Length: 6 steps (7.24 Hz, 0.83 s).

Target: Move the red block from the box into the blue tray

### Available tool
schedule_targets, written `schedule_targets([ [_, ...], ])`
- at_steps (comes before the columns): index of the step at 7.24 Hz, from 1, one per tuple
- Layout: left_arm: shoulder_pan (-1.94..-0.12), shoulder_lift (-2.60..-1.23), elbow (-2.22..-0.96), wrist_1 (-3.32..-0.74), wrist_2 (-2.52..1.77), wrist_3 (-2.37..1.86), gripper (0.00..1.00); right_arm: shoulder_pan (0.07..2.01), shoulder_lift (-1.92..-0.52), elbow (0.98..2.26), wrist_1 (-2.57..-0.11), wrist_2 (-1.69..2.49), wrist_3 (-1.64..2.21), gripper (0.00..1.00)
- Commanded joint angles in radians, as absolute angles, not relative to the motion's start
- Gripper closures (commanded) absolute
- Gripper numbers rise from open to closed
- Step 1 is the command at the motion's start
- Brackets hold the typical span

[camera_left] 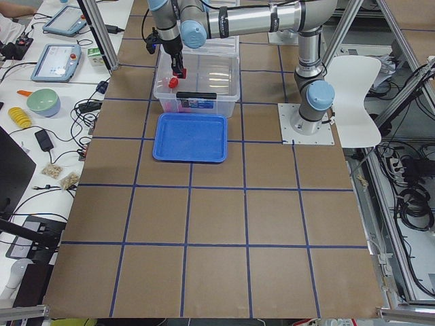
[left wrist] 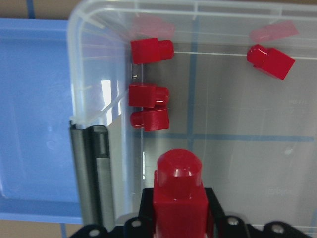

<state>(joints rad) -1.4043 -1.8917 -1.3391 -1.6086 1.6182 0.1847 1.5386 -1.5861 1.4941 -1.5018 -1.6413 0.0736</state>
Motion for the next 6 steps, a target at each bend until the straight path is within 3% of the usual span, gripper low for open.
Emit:
schedule_targets([
  [1, -1.194, -1.916, -1.347, -1.602, 1.628, 0.473, 1.0, 1.537, -1.586, 1.494, -1.502, -1.641, 0.074, 0.0],
  [6, -1.143, -2.048, -1.591, -1.223, 1.612, 0.506, 1.0, 1.507, -1.582, 1.486, -1.502, -1.641, -0.021, 0.0],
])
